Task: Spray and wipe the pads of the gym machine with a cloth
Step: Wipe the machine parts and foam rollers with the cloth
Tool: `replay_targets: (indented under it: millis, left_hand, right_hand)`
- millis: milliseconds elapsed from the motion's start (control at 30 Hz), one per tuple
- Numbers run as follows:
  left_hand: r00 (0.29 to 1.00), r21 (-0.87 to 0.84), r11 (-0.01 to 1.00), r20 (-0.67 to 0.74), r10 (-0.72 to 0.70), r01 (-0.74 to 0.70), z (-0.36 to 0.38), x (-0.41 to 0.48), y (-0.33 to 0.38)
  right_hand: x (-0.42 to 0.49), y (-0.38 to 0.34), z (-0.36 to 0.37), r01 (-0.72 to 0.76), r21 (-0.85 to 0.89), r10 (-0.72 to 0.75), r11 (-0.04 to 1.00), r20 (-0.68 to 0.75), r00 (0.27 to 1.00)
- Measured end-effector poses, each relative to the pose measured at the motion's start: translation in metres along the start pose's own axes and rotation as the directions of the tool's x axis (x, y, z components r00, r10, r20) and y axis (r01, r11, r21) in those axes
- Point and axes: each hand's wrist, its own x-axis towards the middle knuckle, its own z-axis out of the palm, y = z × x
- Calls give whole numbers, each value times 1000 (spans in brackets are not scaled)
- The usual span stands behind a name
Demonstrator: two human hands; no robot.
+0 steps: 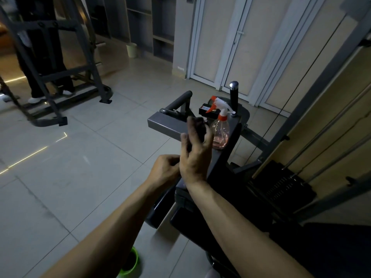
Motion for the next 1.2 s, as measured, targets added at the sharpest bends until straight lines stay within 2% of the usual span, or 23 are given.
replay_targets:
  millis: [33, 100, 267, 400, 467, 533, 600, 667, 767, 833, 900, 933, 967, 1033, 1100, 1200]
  left_hand:
    - [1000, -17, 1000, 13, -6, 6, -2, -1, -3]
    - [999, -26, 999, 11, -46, 47, -6, -6, -13]
    - [954, -98, 974, -205, -220, 204, -4, -15, -40]
    - [960, -80, 979, -197, -200, 188, 11, -19, -43]
    - [962, -63, 982, -195, -189, 180, 16, -22, -40]
    - [967, -65, 983, -179, -180, 171, 20, -25, -39]
    - [967, -73, 982, -175, -183, 173, 21, -28, -40]
    - [964, -58, 982, -188, -188, 180, 20, -32, -38]
    - [960, -59, 982, -210, -186, 177, 19, -37, -40]
    - [957, -59, 983, -222, -185, 177, 20, -41, -39]
    - [951, -59, 980, -236, -197, 188, 23, -47, -37]
    - [949, -62, 981, -246, -196, 186, 24, -49, -33]
    - [951, -63, 984, -253, -178, 168, 23, -52, -28]
    - [968, -36, 996, -236, -85, 79, 22, -56, -13]
    - [975, 23, 995, -200, 96, -94, 24, -58, 5]
    - [933, 5, 939, -108, 343, -344, 34, -58, 38]
  right_hand:
    - [-9, 10, -1, 93, -88, -90, 992, 44, 995]
    - [-29, 20, -11, 178, -140, -162, 974, 118, 980]
    - [-88, 57, -38, 241, -229, -162, 943, 318, 934]
    - [-125, 71, -68, 275, -258, -149, 926, 419, 896]
    - [-116, 67, -82, 195, -202, -111, 960, 367, 924]
    - [-92, 52, -91, -29, -51, 41, 998, 255, 966]
    - [-62, 36, -85, -286, 146, 242, 947, 261, 935]
    - [-49, 28, -67, -420, 139, 344, 897, 376, 860]
    - [-76, 32, -51, -253, -56, 256, 966, 344, 903]
    - [-97, 41, -56, -157, -145, 197, 977, 329, 924]
    - [-102, 45, -71, -92, -215, 170, 972, 376, 911]
    - [-99, 46, -78, -111, -218, 193, 970, 401, 895]
    - [-92, 45, -86, -163, -196, 232, 967, 413, 881]
    - [-70, 37, -105, -366, -86, 371, 927, 358, 857]
    - [-44, 22, -123, -540, 71, 494, 839, 317, 809]
    - [-4, -5, -149, -604, 236, 484, 762, 414, 771]
